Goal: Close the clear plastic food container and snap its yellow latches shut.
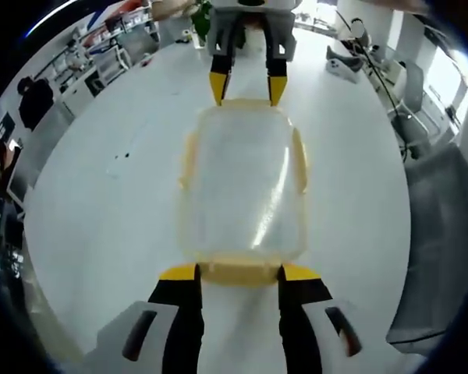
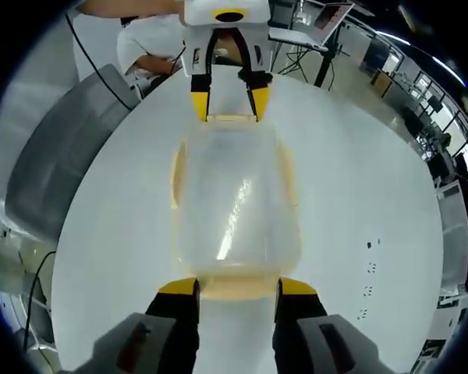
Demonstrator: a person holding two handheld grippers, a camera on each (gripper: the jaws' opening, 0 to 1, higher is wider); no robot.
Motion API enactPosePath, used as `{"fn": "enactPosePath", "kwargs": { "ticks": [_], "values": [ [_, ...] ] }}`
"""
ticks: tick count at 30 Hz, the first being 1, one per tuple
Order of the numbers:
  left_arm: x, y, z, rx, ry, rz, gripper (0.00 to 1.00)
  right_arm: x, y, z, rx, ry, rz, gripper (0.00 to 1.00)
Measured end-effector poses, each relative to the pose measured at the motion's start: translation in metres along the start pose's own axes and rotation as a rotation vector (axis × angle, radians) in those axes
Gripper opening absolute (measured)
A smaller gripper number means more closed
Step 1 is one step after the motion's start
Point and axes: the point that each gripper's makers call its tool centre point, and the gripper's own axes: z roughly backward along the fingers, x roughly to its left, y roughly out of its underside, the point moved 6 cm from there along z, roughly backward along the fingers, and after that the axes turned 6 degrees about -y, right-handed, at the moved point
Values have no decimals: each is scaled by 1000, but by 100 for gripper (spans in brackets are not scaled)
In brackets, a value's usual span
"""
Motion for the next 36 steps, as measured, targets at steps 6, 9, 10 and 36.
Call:
{"fn": "enactPosePath", "kwargs": {
  "ticks": [6, 9, 10, 36],
  "values": [
    [1, 0, -3, 12, 0, -10, 34, -2, 4, -4, -10, 3, -6, 34],
    [0, 0, -5, 16, 4, -11, 34, -1, 4, -7, -10, 1, -6, 34],
    [0, 1, -5, 17, 5, -13, 34, 0, 4, -8, -11, -2, -9, 34],
    [1, 6, -11, 15, 7, -40, 35, -4, 9, -19, -28, -3, -23, 35]
  ]
}}
